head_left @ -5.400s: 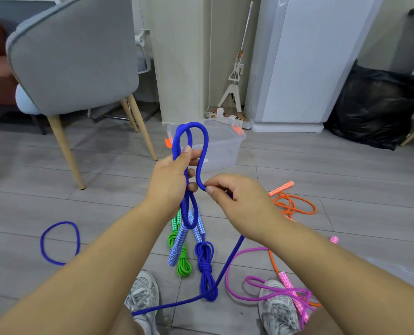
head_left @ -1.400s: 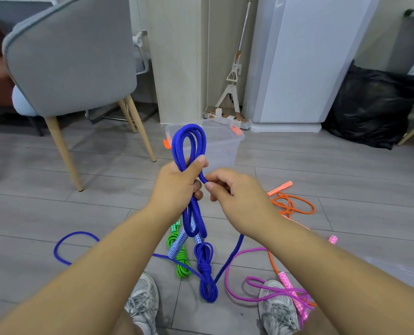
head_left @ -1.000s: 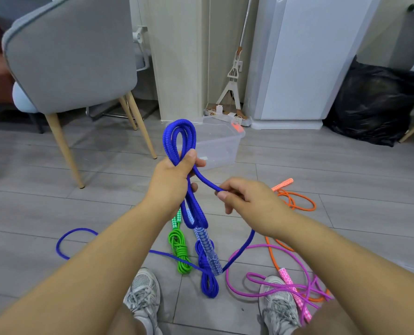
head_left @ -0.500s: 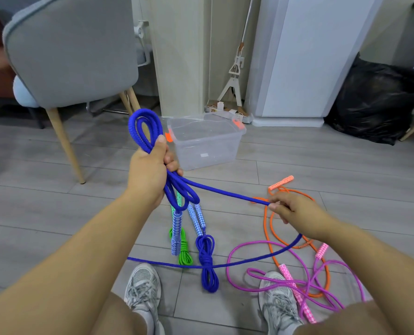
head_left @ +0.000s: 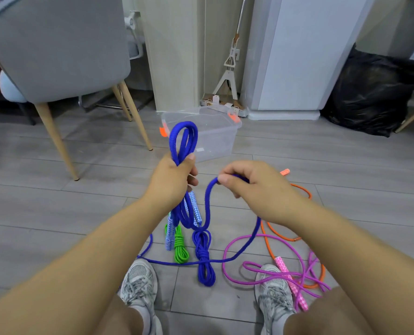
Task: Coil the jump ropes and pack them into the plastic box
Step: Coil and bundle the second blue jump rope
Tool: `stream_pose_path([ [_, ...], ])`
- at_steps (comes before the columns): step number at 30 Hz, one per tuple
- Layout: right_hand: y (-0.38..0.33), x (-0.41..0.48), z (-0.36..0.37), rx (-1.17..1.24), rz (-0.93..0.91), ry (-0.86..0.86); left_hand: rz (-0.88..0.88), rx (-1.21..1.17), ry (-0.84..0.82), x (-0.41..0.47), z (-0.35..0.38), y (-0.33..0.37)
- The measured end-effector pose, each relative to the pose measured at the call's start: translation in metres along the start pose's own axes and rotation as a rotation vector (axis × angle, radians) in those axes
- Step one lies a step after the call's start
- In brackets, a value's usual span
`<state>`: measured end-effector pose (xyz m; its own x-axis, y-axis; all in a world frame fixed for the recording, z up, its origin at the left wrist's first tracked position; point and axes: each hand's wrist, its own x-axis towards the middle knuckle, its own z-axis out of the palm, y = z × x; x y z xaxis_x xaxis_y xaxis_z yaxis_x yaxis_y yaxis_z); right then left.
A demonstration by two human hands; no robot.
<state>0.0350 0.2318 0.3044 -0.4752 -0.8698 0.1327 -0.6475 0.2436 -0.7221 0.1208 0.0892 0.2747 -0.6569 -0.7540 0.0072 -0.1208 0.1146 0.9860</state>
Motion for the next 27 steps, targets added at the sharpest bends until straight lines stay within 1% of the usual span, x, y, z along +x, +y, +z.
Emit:
stream_pose_path([
  [3,-0.005,0.011,0.008,0.050,-0.019,0.055,-0.018,0.019,-0.035,-0.003,0.006,0.000],
  [6,-0.007,0.019,0.014,0.045,-0.014,0.121,-0.050,-0.028,-0.062,-0.005,0.010,-0.001],
  [11,-0.006,0.027,0.022,0.023,0.003,0.209,-0.131,-0.130,0.011,-0.006,0.012,0.002],
  [14,-0.005,0.028,0.026,-0.024,0.004,0.214,-0.159,-0.221,0.031,-0.007,0.012,0.004],
  [18,-0.006,0.030,0.027,-0.056,0.002,0.207,-0.190,-0.285,0.032,-0.009,0.014,0.005],
  [24,0.001,0.031,0.016,-0.007,0.018,0.179,-0.210,-0.334,-0.072,-0.010,0.010,0.011],
  [27,0.012,0.026,0.003,-0.015,0.035,0.147,-0.213,-0.364,-0.088,-0.009,0.003,0.012],
])
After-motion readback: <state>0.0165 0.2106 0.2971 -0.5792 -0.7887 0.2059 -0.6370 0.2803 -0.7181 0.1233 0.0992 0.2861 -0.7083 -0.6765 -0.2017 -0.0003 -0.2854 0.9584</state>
